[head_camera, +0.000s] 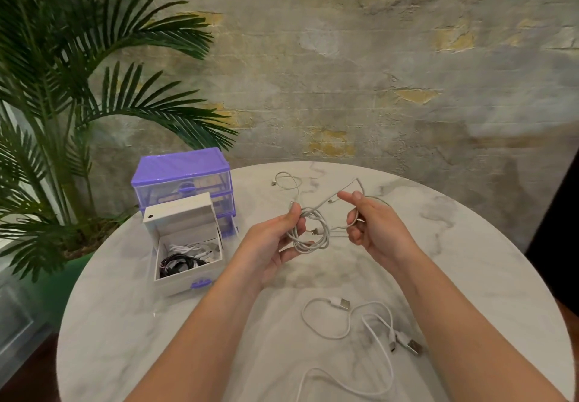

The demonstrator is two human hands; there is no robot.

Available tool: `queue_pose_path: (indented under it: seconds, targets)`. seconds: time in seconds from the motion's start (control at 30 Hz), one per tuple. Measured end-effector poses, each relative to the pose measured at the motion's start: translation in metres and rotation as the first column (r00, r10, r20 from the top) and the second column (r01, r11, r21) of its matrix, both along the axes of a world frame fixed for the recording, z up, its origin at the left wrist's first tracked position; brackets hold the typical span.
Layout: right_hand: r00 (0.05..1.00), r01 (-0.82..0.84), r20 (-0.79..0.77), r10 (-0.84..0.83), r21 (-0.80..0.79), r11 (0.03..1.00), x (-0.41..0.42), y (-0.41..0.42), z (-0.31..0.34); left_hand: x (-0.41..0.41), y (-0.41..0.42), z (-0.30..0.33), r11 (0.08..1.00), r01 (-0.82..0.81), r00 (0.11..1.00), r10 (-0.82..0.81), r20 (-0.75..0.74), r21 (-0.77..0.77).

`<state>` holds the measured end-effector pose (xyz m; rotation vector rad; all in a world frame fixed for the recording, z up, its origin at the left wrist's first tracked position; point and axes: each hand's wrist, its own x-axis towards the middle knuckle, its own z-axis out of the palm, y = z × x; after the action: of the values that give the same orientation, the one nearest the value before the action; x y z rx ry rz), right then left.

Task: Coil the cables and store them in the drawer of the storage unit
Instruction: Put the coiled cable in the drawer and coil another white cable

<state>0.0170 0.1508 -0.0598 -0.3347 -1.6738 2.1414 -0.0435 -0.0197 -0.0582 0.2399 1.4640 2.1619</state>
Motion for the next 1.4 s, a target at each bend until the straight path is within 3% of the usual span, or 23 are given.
queue_pose_path:
  seconds: [0.27, 0.37, 0.43, 0.57, 0.73, 0.83, 0.93, 1.13, 1.4]
  targets:
    - [0.939, -0.311, 0.147, 0.311, -0.024, 0.950, -0.001, -0.014, -0.001, -0.001, 0.002, -0.003, 0.999, -0.036, 0.999, 0.036, -0.016, 0.034]
    - [0.884, -0.447, 0.119, 0.453, -0.072, 0.891, 0.002, -0.019, 0.002, -0.003, 0.001, -0.004, 0.996, -0.084, 0.994, 0.086, -0.069, 0.028]
    - [0.866, -0.491, 0.107, 0.489, -0.010, 0.871, 0.005, -0.023, 0.004, -0.004, 0.002, -0.003, 0.994, -0.111, 0.991, 0.111, -0.079, 0.006]
    - [0.927, -0.369, 0.163, 0.339, 0.224, 0.902, 0.002, -0.035, 0.000, -0.002, 0.003, -0.002, 0.993, -0.105, 0.991, 0.109, -0.083, 0.057]
    - [0.972, -0.232, 0.111, 0.205, 0.360, 0.904, -0.002, -0.044, -0.001, -0.005, 0.002, 0.000, 0.976, -0.165, 0.984, 0.174, -0.047, 0.145]
    - [0.984, -0.132, 0.174, 0.035, 0.585, 0.800, -0.004, -0.039, -0.003, -0.010, 0.000, 0.003, 0.957, -0.211, 0.975, 0.221, -0.033, 0.200]
    - [0.981, -0.053, 0.169, -0.095, 0.705, 0.707, -0.006, -0.028, -0.007, -0.013, 0.000, 0.004, 0.946, -0.242, 0.968, 0.252, -0.019, 0.214]
    - [0.946, 0.045, 0.157, -0.283, 0.801, 0.596, -0.007, -0.004, -0.018, -0.020, -0.004, 0.006, 0.912, -0.294, 0.952, 0.307, -0.002, 0.286]
    - [0.908, 0.071, 0.164, -0.386, 0.846, 0.528, -0.007, 0.012, -0.022, -0.019, -0.011, 0.014, 0.872, -0.352, 0.929, 0.370, 0.012, 0.340]
